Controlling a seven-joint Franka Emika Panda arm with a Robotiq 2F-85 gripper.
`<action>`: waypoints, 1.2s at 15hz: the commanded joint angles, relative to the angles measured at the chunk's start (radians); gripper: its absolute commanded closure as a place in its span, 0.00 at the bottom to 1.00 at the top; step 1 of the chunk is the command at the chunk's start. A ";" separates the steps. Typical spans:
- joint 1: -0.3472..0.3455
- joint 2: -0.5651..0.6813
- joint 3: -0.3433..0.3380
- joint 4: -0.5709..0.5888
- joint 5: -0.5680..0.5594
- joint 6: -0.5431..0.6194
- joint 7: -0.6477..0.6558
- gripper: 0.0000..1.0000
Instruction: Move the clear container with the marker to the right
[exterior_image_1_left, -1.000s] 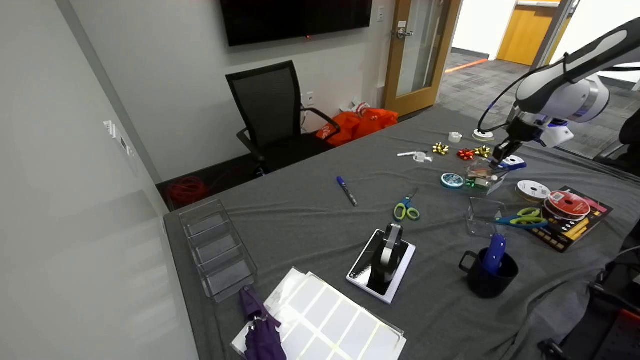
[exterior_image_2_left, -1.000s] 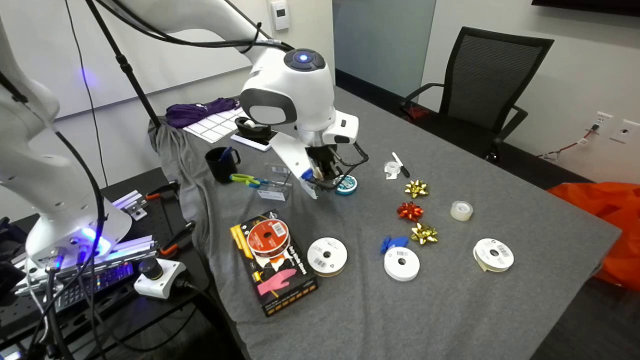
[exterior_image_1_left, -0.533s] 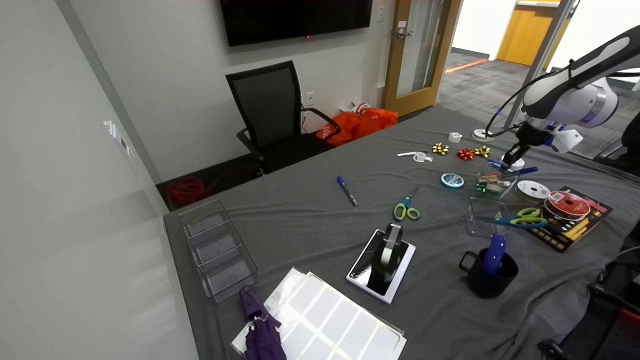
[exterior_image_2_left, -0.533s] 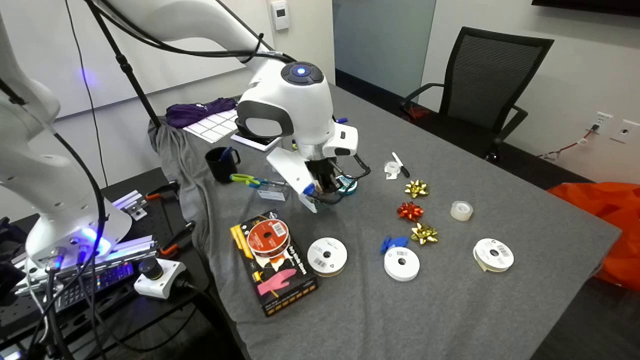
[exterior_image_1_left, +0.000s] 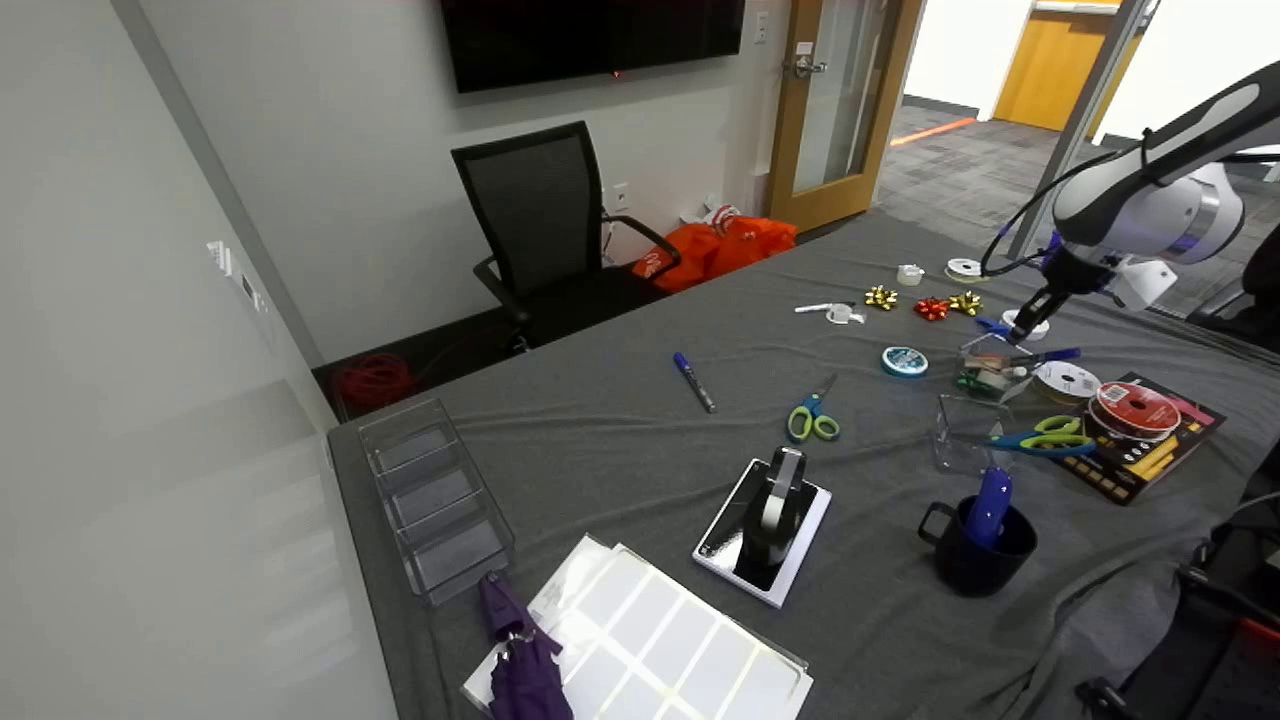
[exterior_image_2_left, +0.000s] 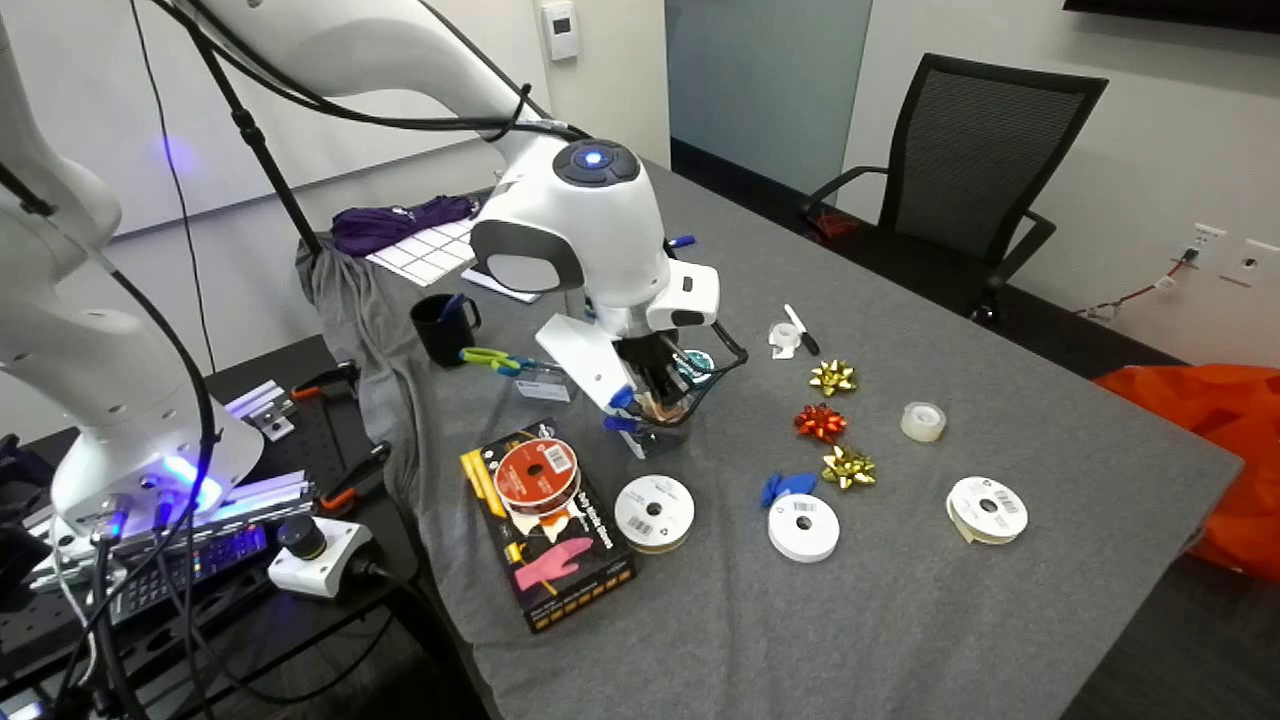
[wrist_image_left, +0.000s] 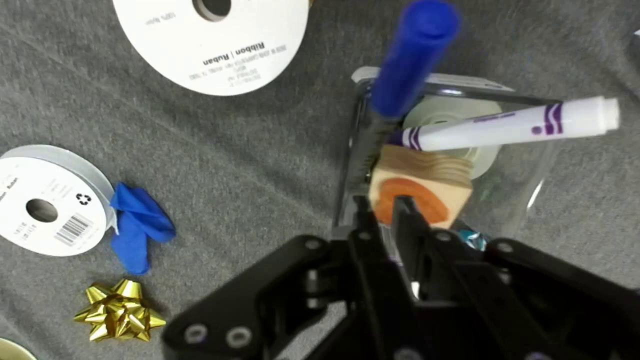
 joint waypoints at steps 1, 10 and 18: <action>-0.023 0.006 0.015 -0.012 0.011 0.050 -0.040 0.49; 0.051 -0.048 -0.009 -0.054 -0.020 0.070 0.107 0.00; 0.206 -0.088 -0.027 -0.093 -0.102 0.102 0.479 0.00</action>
